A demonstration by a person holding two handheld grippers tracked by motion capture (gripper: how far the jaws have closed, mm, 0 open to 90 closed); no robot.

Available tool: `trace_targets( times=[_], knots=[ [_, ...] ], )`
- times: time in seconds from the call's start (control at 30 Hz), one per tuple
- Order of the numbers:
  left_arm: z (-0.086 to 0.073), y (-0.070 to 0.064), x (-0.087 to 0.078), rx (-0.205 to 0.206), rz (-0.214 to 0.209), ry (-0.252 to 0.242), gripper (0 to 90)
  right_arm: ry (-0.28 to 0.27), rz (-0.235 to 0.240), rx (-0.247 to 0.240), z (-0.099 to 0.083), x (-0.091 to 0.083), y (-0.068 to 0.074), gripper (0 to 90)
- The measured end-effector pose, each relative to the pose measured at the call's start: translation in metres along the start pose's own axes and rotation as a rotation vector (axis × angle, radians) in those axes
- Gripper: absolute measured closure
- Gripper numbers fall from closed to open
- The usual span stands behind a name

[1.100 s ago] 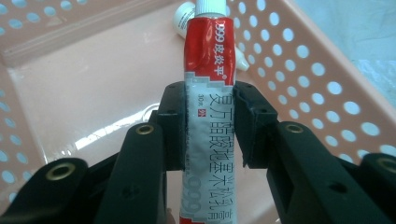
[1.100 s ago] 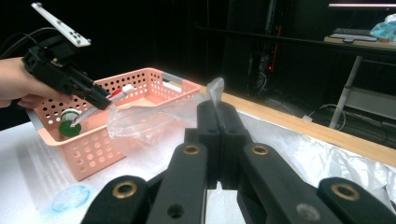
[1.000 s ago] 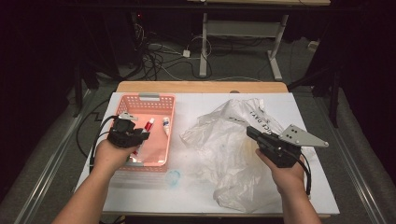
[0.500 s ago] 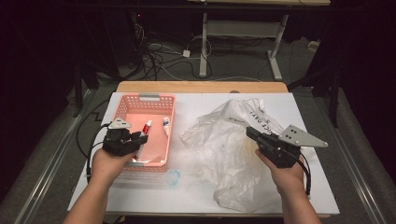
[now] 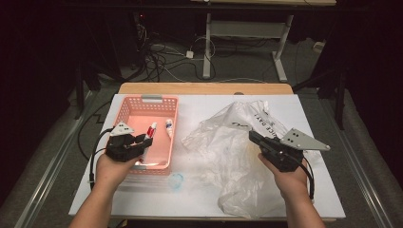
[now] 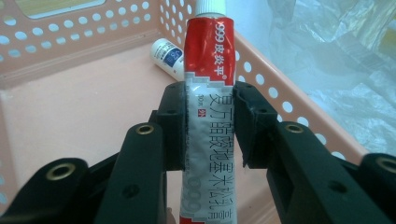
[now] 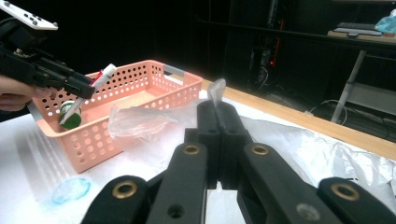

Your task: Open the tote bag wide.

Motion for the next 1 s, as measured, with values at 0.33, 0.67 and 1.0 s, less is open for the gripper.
trace_targets(
  times=[0.33,0.67,1.0],
  knots=[
    [0.012,-0.016,-0.008,0.019,-0.028,-0.049,65.6,-0.005,-0.004,-0.001,0.002,-0.001,0.0,90.0],
    [0.024,-0.035,-0.009,0.029,-0.081,-0.079,65.6,-0.011,0.0,-0.006,0.003,-0.001,0.001,90.0],
    [0.033,-0.058,-0.01,0.045,-0.143,-0.103,65.7,-0.01,-0.001,-0.004,0.004,-0.001,0.002,90.0]
  ],
)
Point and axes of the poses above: each handheld gripper's, and its own axes: x roughly forward along the jaws, z roughly out of its top, y roughly to its left, the point moved 6 cm from there along x, roughly forward along the jaws, and after that the axes turned 14 degrees about -y, right-handed, at the moved point
